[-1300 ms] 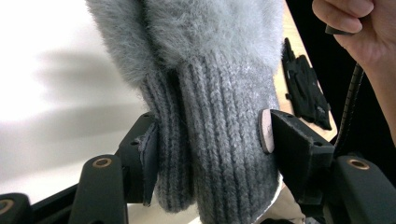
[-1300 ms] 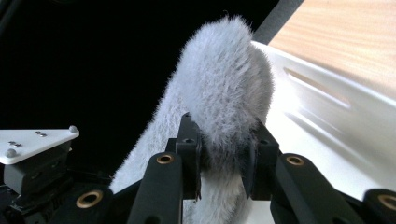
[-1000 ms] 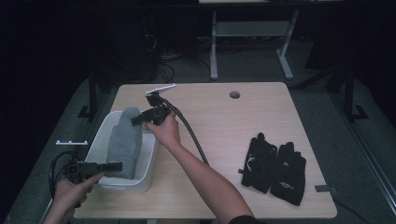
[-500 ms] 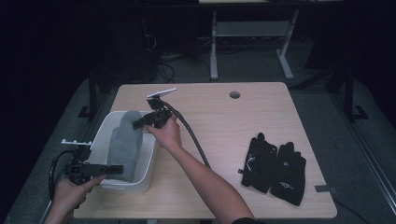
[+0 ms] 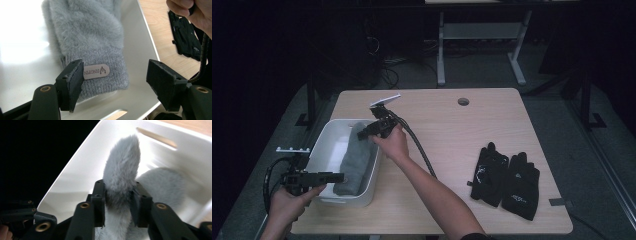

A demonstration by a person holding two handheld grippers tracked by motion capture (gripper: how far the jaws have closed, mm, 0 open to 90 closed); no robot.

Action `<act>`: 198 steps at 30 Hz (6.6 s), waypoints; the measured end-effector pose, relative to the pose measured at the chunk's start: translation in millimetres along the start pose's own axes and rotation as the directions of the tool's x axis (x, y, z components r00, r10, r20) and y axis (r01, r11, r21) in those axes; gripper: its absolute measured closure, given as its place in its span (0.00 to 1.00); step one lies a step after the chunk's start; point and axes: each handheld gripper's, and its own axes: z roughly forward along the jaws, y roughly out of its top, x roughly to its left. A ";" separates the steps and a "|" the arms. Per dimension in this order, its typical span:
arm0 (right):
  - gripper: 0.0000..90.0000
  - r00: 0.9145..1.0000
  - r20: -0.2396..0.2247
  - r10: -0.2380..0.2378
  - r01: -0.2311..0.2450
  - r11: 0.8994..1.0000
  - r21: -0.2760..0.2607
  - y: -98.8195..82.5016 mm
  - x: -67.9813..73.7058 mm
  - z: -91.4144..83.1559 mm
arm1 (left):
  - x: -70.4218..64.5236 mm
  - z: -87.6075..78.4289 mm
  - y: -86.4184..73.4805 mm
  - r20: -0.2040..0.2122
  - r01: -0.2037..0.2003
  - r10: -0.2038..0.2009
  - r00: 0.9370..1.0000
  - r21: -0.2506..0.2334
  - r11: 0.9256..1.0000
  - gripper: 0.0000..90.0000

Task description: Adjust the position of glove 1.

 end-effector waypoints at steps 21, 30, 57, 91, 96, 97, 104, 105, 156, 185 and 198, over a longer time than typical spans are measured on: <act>0.67 0.999 -0.025 0.025 -0.026 0.998 -0.060 5.8 -8.7 -30.8 | -11.8 -3.4 8.3 0.055 -0.020 0.023 0.998 -0.049 0.999 0.33; 0.64 0.998 -0.059 0.024 -0.028 0.997 -0.078 4.5 -11.2 -44.9 | -21.1 -0.8 13.5 0.090 -0.043 0.048 0.995 -0.060 0.997 0.29; 0.60 0.996 -0.089 0.026 -0.037 0.992 -0.120 -4.1 -24.3 -84.1 | -50.1 17.1 30.9 0.127 -0.086 0.091 0.988 -0.047 0.995 0.28; 0.57 0.995 -0.077 0.062 -0.075 0.982 -0.171 -32.1 -52.6 -143.7 | -92.7 47.2 44.4 0.179 -0.173 0.175 0.968 -0.030 0.985 0.28; 0.56 0.996 -0.068 0.064 -0.075 0.981 -0.179 -37.0 -57.9 -155.0 | -102.0 55.1 47.1 0.191 -0.190 0.190 0.963 -0.021 0.982 0.28; 0.56 0.996 -0.068 0.064 -0.075 0.981 -0.179 -37.0 -57.9 -155.0 | -102.0 55.1 47.1 0.191 -0.190 0.190 0.963 -0.021 0.982 0.28; 0.56 0.997 -0.054 0.061 -0.071 0.979 -0.194 -42.1 -61.6 -173.3 | -117.1 68.3 51.1 0.217 -0.214 0.211 0.953 -0.013 0.977 0.27; 0.56 0.997 -0.054 0.059 -0.069 0.978 -0.199 -43.0 -62.6 -175.1 | -117.1 68.3 51.1 0.217 -0.214 0.211 0.953 -0.013 0.977 0.27; 0.54 0.988 -0.019 0.153 -0.152 0.949 -0.276 -122.2 -127.0 -274.3 | -199.0 155.2 48.7 0.352 -0.317 0.276 0.894 0.064 0.946 0.25; 0.54 0.972 0.039 0.233 -0.211 0.931 -0.298 -193.3 -164.9 -321.6 | -236.4 209.5 31.2 0.394 -0.382 0.316 0.863 0.099 0.919 0.25; 0.53 0.959 0.085 0.269 -0.235 0.929 -0.287 -218.9 -178.3 -333.1 | -247.5 230.3 21.8 0.407 -0.393 0.320 0.856 0.109 0.913 0.24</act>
